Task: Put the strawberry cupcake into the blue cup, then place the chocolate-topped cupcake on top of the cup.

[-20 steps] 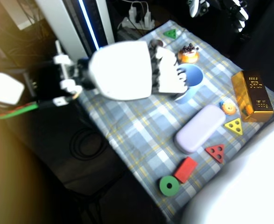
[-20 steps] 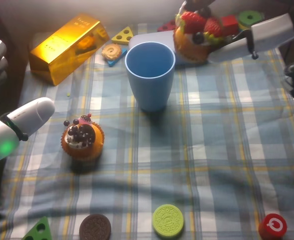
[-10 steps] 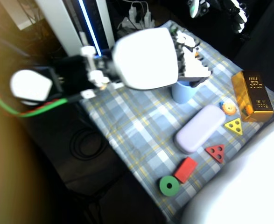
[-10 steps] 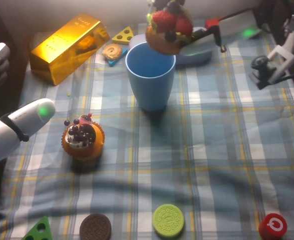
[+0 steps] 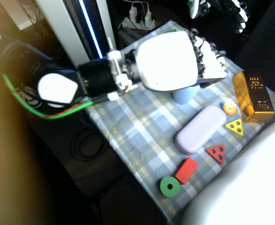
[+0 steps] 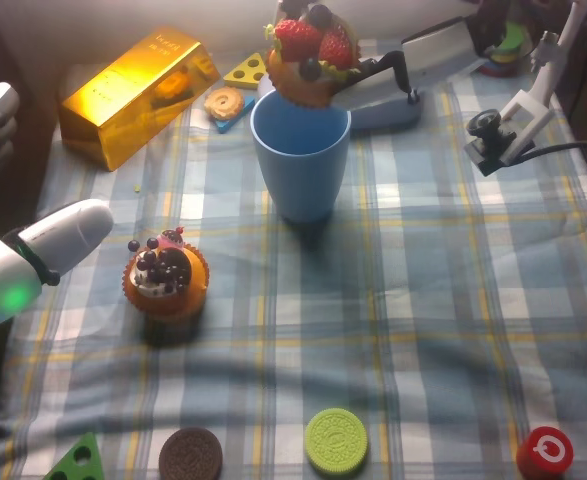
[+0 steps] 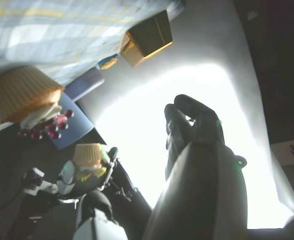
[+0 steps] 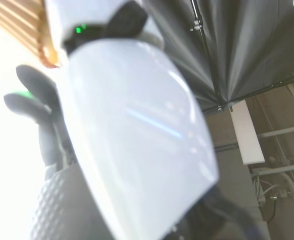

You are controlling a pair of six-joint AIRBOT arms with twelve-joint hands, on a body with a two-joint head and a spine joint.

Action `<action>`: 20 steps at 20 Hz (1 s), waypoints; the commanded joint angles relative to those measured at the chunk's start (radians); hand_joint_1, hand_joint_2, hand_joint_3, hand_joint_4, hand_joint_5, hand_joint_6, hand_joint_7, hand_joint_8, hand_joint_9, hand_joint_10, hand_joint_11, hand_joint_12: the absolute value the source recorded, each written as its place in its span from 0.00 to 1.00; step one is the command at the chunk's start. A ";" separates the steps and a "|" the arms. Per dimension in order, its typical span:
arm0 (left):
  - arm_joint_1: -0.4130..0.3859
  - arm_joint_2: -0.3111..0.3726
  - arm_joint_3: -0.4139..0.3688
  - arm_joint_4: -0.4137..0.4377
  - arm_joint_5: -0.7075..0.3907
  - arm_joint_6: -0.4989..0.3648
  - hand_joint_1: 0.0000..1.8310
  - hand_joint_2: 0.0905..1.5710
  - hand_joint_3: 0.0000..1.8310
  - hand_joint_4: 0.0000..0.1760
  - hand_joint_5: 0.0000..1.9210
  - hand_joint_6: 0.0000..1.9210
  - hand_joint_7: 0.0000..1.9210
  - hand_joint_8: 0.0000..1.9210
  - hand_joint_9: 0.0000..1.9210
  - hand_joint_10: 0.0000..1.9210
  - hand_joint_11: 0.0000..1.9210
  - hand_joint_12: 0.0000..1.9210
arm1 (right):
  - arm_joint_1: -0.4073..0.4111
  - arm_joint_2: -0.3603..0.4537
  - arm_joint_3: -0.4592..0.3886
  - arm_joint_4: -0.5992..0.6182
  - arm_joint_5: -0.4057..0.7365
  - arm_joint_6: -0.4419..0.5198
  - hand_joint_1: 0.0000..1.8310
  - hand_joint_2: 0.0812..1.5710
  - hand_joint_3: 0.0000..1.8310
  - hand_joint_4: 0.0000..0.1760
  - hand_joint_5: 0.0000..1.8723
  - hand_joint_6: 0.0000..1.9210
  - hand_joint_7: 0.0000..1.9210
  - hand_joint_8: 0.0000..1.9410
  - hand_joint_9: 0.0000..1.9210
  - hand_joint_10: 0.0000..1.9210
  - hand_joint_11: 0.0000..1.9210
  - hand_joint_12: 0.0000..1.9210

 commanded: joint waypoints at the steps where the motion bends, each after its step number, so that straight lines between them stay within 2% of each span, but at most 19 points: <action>1: -0.008 0.003 0.008 0.040 -0.120 -0.006 0.28 0.51 0.00 0.12 0.12 0.00 0.17 0.00 0.21 0.00 0.00 0.50 | 0.020 -0.004 0.005 0.072 0.084 0.014 0.52 0.77 0.00 0.47 0.40 0.69 0.33 0.35 0.21 0.60 0.09 0.89; 2: -0.008 0.004 0.008 0.040 -0.120 -0.006 0.29 0.51 0.00 0.09 0.12 0.00 0.17 0.00 0.21 0.00 0.00 0.51 | 0.020 -0.008 0.008 0.072 0.084 0.015 0.51 0.77 0.00 0.71 0.40 0.69 0.33 0.35 0.21 0.60 0.08 0.89; 3: -0.008 0.004 0.007 0.040 -0.120 -0.006 0.29 0.51 0.00 0.09 0.12 0.00 0.17 0.00 0.21 0.00 0.00 0.51 | 0.020 -0.009 0.009 0.072 0.084 0.015 0.51 0.77 0.00 0.71 0.40 0.69 0.33 0.35 0.21 0.60 0.08 0.89; 4: -0.009 0.004 0.007 0.041 -0.120 -0.006 0.30 0.51 0.00 0.11 0.12 0.00 0.16 0.00 0.20 0.00 0.00 0.49 | 0.020 -0.012 0.011 0.072 0.084 0.016 0.52 0.77 0.00 0.51 0.40 0.70 0.34 0.27 0.21 0.50 0.06 0.84; 5: -0.009 0.004 0.007 0.042 -0.121 -0.006 0.30 0.51 0.00 0.08 0.13 0.00 0.16 0.00 0.20 0.00 0.00 0.50 | 0.020 -0.014 0.012 0.072 0.084 0.016 0.52 0.77 0.00 0.41 0.40 0.69 0.36 0.23 0.22 0.48 0.07 0.84; 6: -0.009 0.005 0.007 0.043 -0.121 -0.006 0.29 0.52 0.00 0.09 0.12 0.00 0.16 0.00 0.20 0.00 0.00 0.50 | 0.020 -0.016 0.013 0.072 0.084 0.016 0.54 0.77 0.00 0.07 0.40 0.69 0.37 0.22 0.23 0.48 0.09 0.83; 7: -0.009 0.007 0.007 0.045 -0.120 -0.006 0.29 0.53 0.01 0.06 0.10 0.00 0.14 0.00 0.19 0.00 0.00 0.50 | 0.020 -0.020 0.015 0.075 0.084 0.016 0.53 0.78 0.00 0.15 0.40 0.70 0.38 0.21 0.25 0.48 0.12 0.82; 8: -0.009 0.007 0.007 0.045 -0.120 -0.006 0.30 0.53 0.00 0.08 0.10 0.00 0.14 0.00 0.19 0.00 0.00 0.50 | 0.019 -0.023 0.016 0.082 0.084 0.016 0.54 0.77 0.00 0.10 0.40 0.69 0.39 0.20 0.26 0.47 0.13 0.80; 9: -0.009 0.007 0.007 0.045 -0.120 -0.006 0.29 0.52 0.00 0.10 0.11 0.00 0.15 0.00 0.20 0.00 0.00 0.52 | 0.019 -0.027 0.017 0.085 0.084 0.016 0.50 0.71 0.00 0.00 0.35 0.41 0.40 0.18 0.28 0.44 0.15 0.77; 10: -0.009 0.007 0.008 0.045 -0.120 -0.006 0.30 0.52 0.00 0.11 0.10 0.00 0.15 0.00 0.20 0.00 0.00 0.51 | 0.015 -0.030 0.019 0.085 0.084 0.016 0.47 0.68 0.00 0.00 0.37 0.26 0.41 0.15 0.28 0.44 0.15 0.79; 11: -0.009 0.007 0.008 0.045 -0.120 -0.006 0.30 0.51 0.00 0.17 0.11 0.00 0.15 0.00 0.20 0.00 0.00 0.50 | 0.012 -0.032 0.021 0.083 0.084 0.016 0.47 0.68 0.00 0.00 0.38 0.16 0.38 0.13 0.22 0.47 0.08 0.84; 12: -0.009 0.008 0.008 0.045 -0.120 -0.006 0.28 0.52 0.00 0.08 0.11 0.00 0.15 0.00 0.21 0.00 0.01 0.51 | 0.011 -0.032 0.021 0.081 0.084 0.016 0.48 0.68 0.00 0.00 0.39 0.09 0.37 0.12 0.19 0.47 0.03 0.85; 13: -0.009 0.008 0.008 0.045 -0.119 -0.006 0.30 0.53 0.00 0.09 0.10 0.00 0.13 0.00 0.18 0.00 0.00 0.49 | 0.011 -0.032 0.021 0.081 0.084 0.017 0.46 0.68 0.00 0.00 0.39 0.05 0.36 0.09 0.18 0.38 0.00 0.81; 15: -0.009 0.007 0.008 0.045 -0.120 -0.006 0.30 0.53 0.00 0.14 0.11 0.00 0.14 0.00 0.19 0.00 0.00 0.49 | 0.011 -0.032 0.021 0.080 0.083 0.017 0.45 0.69 0.00 0.00 0.39 0.01 0.37 0.03 0.24 0.22 0.00 0.78; 16: -0.009 0.007 0.008 0.044 -0.119 -0.006 0.30 0.52 0.00 0.15 0.12 0.00 0.15 0.00 0.19 0.00 0.00 0.47 | 0.011 -0.032 0.021 0.078 0.083 0.018 0.41 0.68 0.00 0.00 0.39 0.00 0.38 0.01 0.27 0.18 0.02 0.77; 17: -0.009 0.007 0.008 0.044 -0.119 -0.006 0.30 0.52 0.00 0.13 0.12 0.00 0.15 0.00 0.19 0.00 0.00 0.49 | 0.011 -0.031 0.021 0.075 0.082 0.021 0.39 0.66 0.00 0.00 0.39 0.00 0.38 0.00 0.28 0.14 0.01 0.76; 18: -0.009 0.007 0.008 0.044 -0.119 -0.006 0.28 0.51 0.00 0.16 0.12 0.00 0.16 0.00 0.20 0.00 0.01 0.50 | 0.011 -0.031 0.021 0.069 0.081 0.025 0.37 0.65 0.00 0.00 0.38 0.00 0.38 0.00 0.28 0.13 0.01 0.75; 19: -0.009 0.007 0.008 0.044 -0.119 -0.006 0.26 0.51 0.00 0.27 0.12 0.00 0.16 0.00 0.21 0.01 0.01 0.50 | 0.011 -0.031 0.021 0.064 0.080 0.028 0.39 0.65 0.00 0.00 0.38 0.00 0.38 0.00 0.29 0.11 0.01 0.74; 20: -0.009 0.007 0.008 0.044 -0.118 -0.006 0.26 0.51 0.00 0.29 0.12 0.00 0.16 0.00 0.21 0.00 0.01 0.48 | 0.011 -0.031 0.021 0.060 0.078 0.031 0.39 0.65 0.00 0.00 0.38 0.00 0.38 0.00 0.30 0.08 0.01 0.74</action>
